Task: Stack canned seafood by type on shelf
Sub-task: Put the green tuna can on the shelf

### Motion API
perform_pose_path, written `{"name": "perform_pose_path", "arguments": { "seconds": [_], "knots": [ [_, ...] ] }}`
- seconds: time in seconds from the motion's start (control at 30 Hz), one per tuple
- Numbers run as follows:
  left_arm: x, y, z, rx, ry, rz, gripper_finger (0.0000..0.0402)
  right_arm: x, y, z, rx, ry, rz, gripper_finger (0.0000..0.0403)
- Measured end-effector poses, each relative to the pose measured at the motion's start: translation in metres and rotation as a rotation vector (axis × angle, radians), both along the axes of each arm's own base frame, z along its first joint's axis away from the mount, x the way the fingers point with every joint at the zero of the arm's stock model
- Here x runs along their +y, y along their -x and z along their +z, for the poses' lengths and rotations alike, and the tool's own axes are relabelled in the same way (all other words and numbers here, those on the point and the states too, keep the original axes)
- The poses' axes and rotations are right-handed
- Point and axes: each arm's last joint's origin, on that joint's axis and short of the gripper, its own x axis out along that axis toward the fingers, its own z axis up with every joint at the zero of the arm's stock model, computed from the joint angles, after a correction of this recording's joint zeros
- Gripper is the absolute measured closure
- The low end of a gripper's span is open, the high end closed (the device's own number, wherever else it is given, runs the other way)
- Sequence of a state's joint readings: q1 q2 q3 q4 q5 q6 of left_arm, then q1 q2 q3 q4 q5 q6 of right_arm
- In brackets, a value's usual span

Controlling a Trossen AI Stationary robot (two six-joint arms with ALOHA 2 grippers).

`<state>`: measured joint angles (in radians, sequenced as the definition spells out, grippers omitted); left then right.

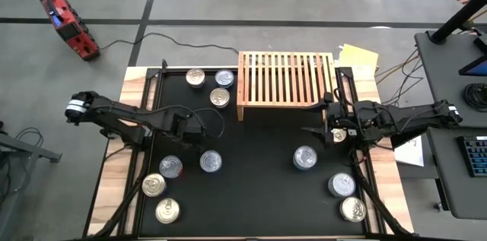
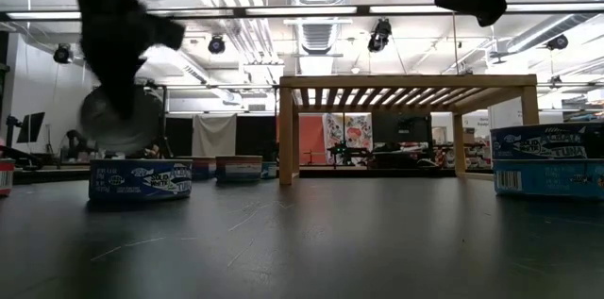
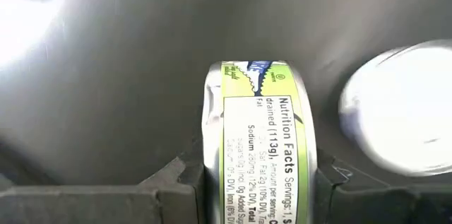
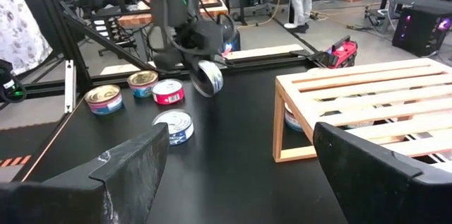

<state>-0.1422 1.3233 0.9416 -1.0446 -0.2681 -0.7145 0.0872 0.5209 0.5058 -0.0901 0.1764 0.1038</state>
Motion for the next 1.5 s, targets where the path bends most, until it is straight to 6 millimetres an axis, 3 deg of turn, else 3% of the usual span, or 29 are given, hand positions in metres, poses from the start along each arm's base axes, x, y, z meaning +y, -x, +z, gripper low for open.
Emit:
{"name": "perform_pose_path", "arguments": {
  "seconds": [0.3, 0.43, 0.57, 0.8, 1.1, 1.5],
  "knots": [
    [-0.009, -0.04, 0.08, -0.369, -0.162, -0.33, 0.0289, 0.001, -0.014, -0.015, 0.03, 0.045, -0.001, 0.006],
    [-0.01, -0.048, 0.114, -0.495, -0.221, -0.419, 0.0289, 0.002, -0.025, -0.021, 0.059, 0.068, 0.004, 0.006],
    [-0.008, -0.052, 0.136, -0.582, -0.262, -0.447, 0.0289, 0.003, -0.036, -0.03, 0.109, 0.087, 0.008, 0.006],
    [0.003, -0.06, 0.148, -0.702, -0.315, -0.417, 0.0289, 0.009, -0.039, -0.041, 0.194, 0.145, -0.089, 0.006],
    [0.03, -0.065, 0.152, -0.777, -0.321, -0.286, 0.0289, 0.028, -0.03, -0.036, 0.165, 0.171, 0.009, 0.0071],
    [0.073, -0.062, 0.153, -0.836, -0.21, -0.111, 0.0289, 0.029, -0.028, -0.034, 0.158, 0.198, 0.027, 0.011]
  ]
}}
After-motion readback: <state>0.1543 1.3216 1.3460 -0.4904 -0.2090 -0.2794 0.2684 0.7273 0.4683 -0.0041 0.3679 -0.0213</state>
